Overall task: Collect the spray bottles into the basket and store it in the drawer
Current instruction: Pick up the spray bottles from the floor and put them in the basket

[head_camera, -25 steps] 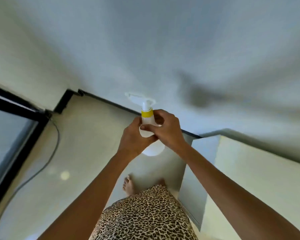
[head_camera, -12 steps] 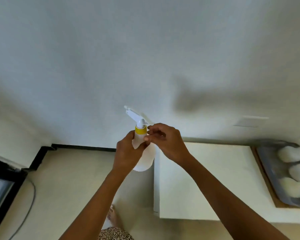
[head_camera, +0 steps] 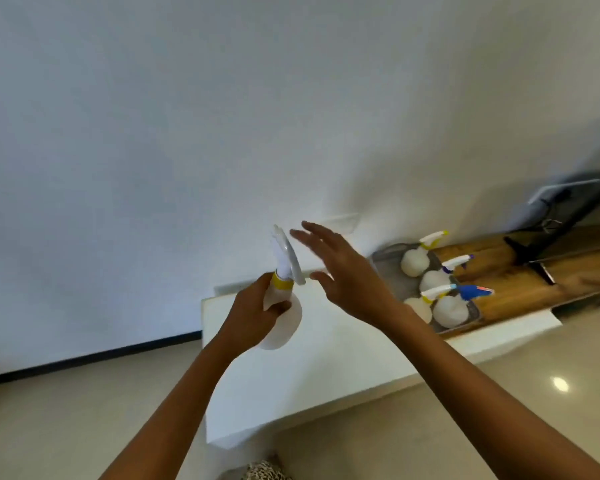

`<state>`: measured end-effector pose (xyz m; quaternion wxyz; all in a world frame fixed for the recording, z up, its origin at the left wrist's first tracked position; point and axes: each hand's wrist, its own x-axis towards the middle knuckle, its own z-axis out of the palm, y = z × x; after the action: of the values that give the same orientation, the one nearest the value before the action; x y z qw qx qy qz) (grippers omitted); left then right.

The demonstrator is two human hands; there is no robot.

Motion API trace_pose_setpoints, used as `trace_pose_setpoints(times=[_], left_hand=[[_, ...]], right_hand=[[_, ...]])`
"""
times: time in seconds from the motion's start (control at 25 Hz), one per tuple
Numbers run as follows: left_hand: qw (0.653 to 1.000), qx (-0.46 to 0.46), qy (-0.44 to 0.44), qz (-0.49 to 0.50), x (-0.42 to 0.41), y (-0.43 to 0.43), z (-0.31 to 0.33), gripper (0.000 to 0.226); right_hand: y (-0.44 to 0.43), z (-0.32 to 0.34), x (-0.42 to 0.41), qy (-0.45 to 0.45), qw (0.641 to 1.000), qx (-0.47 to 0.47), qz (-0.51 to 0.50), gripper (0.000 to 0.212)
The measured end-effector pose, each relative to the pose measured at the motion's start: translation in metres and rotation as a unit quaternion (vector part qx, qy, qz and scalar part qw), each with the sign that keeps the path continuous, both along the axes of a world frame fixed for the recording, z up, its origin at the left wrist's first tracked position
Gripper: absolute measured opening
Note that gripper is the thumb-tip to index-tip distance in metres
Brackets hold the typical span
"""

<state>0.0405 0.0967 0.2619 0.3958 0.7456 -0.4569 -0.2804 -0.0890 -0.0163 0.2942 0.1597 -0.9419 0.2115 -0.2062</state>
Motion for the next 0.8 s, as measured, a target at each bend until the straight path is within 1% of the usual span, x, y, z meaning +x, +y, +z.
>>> trace_pose_setpoints(times=[0.04,0.08,0.12,0.16,0.28,0.4,0.52,0.6,0.72,0.8], left_hand=[[0.999,0.005,0.0,-0.033,-0.012,-0.018,0.001,0.035],[0.998,0.013,0.003,-0.06,-0.023,-0.036,0.001,0.037],[0.996,0.022,0.003,-0.085,-0.033,-0.057,0.001,0.04],[0.994,0.034,-0.001,-0.106,-0.041,-0.076,0.001,0.042],[0.983,0.06,0.002,-0.172,-0.066,-0.14,-0.003,0.046],[0.973,0.08,0.018,-0.217,-0.087,-0.201,-0.007,0.05],[0.967,0.082,0.02,-0.24,-0.106,-0.254,-0.014,0.05],[0.976,0.056,0.018,-0.212,-0.118,-0.277,-0.019,0.042],[0.986,0.028,0.011,-0.162,-0.133,-0.299,-0.024,0.033],[0.992,0.028,-0.006,-0.119,-0.138,-0.308,-0.026,0.032]], right_hand=[[-0.014,-0.001,-0.014,0.015,0.997,-0.074,0.005,0.081],[-0.029,-0.003,-0.027,0.025,0.991,-0.128,0.008,0.085],[-0.045,-0.004,-0.04,0.034,0.986,-0.164,0.009,0.083],[-0.06,-0.005,-0.051,0.043,0.981,-0.191,0.009,0.077],[-0.11,-0.009,-0.085,0.079,0.966,-0.246,-0.002,0.051],[-0.165,-0.003,-0.109,0.129,0.95,-0.284,0.008,0.039],[-0.215,-0.003,-0.128,0.151,0.946,-0.286,0.023,0.031],[-0.243,-0.01,-0.139,0.156,0.949,-0.276,0.01,0.031],[-0.281,-0.032,-0.162,0.159,0.969,-0.185,-0.033,0.033],[-0.306,-0.05,-0.177,0.17,0.98,-0.095,-0.052,0.024]])
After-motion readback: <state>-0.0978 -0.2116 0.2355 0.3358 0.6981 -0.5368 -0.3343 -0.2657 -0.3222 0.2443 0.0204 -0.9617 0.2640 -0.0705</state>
